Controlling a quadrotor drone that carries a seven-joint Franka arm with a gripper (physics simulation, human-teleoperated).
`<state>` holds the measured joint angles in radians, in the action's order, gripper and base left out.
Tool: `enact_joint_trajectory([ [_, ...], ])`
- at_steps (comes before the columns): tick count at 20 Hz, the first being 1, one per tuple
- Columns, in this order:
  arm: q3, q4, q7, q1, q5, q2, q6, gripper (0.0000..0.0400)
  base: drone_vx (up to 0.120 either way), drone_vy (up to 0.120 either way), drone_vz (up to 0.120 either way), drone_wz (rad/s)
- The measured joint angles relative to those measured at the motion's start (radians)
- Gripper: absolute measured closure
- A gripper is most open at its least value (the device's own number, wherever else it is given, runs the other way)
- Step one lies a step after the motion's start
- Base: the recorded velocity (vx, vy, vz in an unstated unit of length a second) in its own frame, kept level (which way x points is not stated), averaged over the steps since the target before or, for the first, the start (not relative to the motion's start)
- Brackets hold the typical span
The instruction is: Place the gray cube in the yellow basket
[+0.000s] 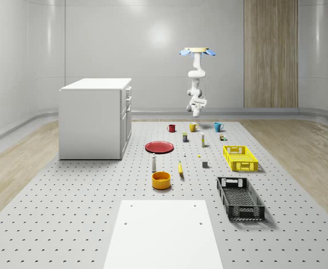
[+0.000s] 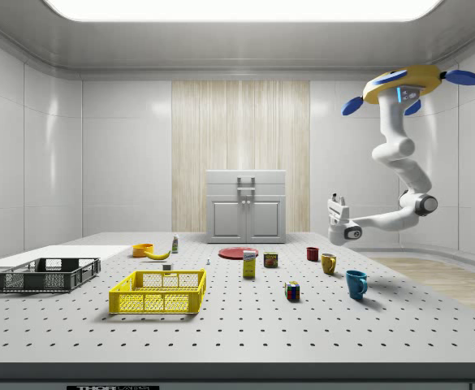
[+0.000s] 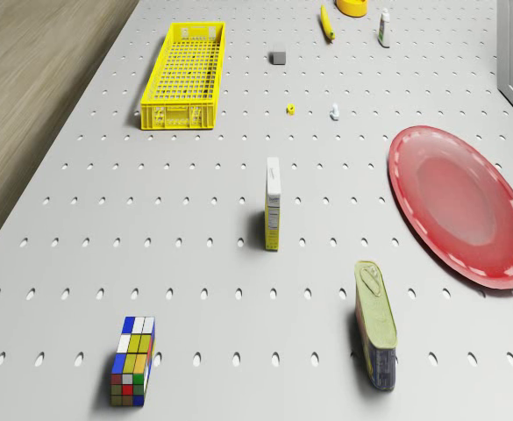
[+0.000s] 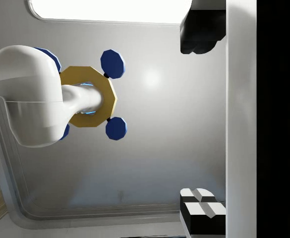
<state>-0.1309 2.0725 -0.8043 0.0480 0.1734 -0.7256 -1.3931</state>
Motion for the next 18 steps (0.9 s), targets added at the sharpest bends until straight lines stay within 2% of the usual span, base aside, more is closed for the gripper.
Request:
enact_joint_trajectory([
  [5,-0.157,0.051,-0.033,0.05,0.224,-0.014,-0.011,0.0,0.12,0.0,0.0,0.0],
  [8,-0.311,0.138,-0.074,0.105,0.456,-0.034,-0.022,0.0,0.12,0.0,0.0,0.0],
  [10,-0.436,0.235,-0.118,0.156,0.656,-0.055,-0.031,0.0,0.12,0.0,0.0,0.0],
  [13,-0.627,0.427,-0.219,0.26,0.995,-0.098,-0.031,0.0,0.12,0.0,0.0,0.0],
  [15,-0.739,0.553,-0.306,0.351,1.215,-0.127,-0.011,0.0,0.12,0.0,0.0,0.0],
  [18,-0.873,0.692,-0.439,0.512,1.481,-0.168,0.051,0.0,0.12,0.0,0.0,0.0],
])
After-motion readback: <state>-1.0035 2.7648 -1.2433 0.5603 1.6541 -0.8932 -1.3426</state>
